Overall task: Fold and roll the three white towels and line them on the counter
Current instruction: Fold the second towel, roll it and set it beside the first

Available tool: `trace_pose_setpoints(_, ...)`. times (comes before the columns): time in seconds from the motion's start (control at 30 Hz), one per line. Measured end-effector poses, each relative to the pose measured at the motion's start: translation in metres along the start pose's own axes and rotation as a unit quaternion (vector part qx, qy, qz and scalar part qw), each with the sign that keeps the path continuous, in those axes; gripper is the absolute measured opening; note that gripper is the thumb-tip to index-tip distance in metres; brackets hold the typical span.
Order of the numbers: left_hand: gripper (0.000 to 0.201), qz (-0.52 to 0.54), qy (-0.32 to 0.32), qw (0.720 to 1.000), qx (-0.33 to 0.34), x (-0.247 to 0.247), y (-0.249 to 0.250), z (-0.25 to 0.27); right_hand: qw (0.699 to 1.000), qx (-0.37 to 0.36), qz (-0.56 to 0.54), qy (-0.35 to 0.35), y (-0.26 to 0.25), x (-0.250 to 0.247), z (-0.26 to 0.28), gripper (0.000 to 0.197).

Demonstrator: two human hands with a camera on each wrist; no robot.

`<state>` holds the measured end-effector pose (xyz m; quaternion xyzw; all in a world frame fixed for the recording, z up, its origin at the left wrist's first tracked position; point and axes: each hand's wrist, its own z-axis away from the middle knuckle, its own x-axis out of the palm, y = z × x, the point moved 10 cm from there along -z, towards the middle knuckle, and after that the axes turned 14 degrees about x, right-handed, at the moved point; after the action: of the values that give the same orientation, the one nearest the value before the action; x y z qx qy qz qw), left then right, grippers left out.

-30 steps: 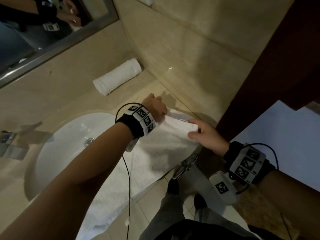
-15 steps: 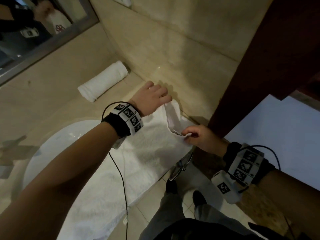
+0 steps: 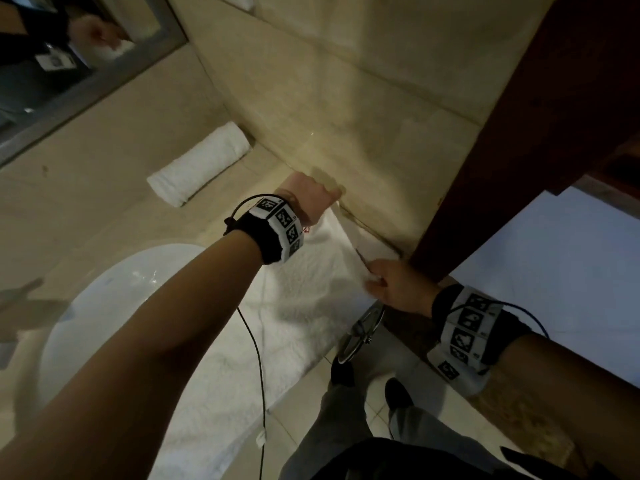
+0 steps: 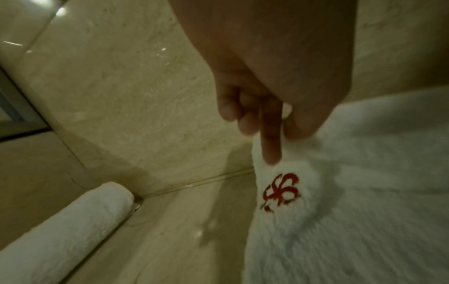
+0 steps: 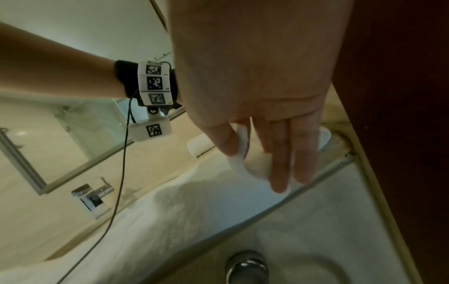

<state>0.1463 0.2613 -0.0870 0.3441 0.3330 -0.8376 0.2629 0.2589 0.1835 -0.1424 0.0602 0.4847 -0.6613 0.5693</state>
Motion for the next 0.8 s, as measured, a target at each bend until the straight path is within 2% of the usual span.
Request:
trace_pose_setpoints(0.07, 0.042, 0.021, -0.029, 0.999, 0.041, 0.017, 0.014, -0.005, 0.995, 0.007, 0.093, -0.027, 0.008, 0.018, -0.005, 0.033)
trace_pose_setpoints(0.13, 0.036, 0.016, -0.039, 0.998, 0.054, 0.032, 0.020, -0.005, 0.980, 0.009, 0.194, -0.027, 0.014, 0.026, -0.009, 0.041)
trace_pose_setpoints(0.3, 0.033, 0.030, -0.077, 0.997, -0.004, 0.048, 0.008, -0.008, 0.942, -0.078, 0.325, -0.039, 0.005, 0.041, -0.004, 0.053)
trace_pose_setpoints(0.4, 0.024, 0.096, -0.039, 0.994, -0.046, 0.038, -0.005, -0.012, 0.945, -0.003, 0.325, -0.014, 0.023, 0.034, -0.021, 0.044)
trace_pose_setpoints(0.5, 0.027, 0.197, 0.040, 0.971, -0.132, 0.033, -0.023, -0.009, 0.925, 0.074, 0.371, 0.024, 0.033, 0.019, -0.025, 0.041)
trace_pose_setpoints(0.57, 0.031, 0.257, 0.081, 0.948, -0.172, 0.036, -0.029, -0.006, 0.916, 0.029, 0.397, 0.054, 0.016, 0.014, -0.020, 0.050)
trace_pose_setpoints(0.63, 0.035, 0.275, 0.089, 0.942, -0.173, 0.036, -0.026, -0.009, 0.902, -0.048, 0.430, 0.007, 0.002, 0.032, -0.011, 0.058)
trace_pose_setpoints(0.67, 0.037, 0.277, 0.087, 0.942, -0.169, 0.034, -0.023, -0.011, 0.892, -0.053, 0.448, -0.011, 0.003, 0.039, -0.012, 0.057)
trace_pose_setpoints(0.73, 0.040, 0.274, 0.083, 0.943, -0.170, 0.032, -0.019, -0.015, 0.878, -0.029, 0.477, 0.001, 0.011, 0.040, -0.023, 0.049)
trace_pose_setpoints(0.8, 0.042, 0.279, 0.078, 0.941, -0.177, 0.034, -0.019, -0.017, 0.867, 0.048, 0.494, 0.039, 0.024, 0.030, -0.031, 0.042)
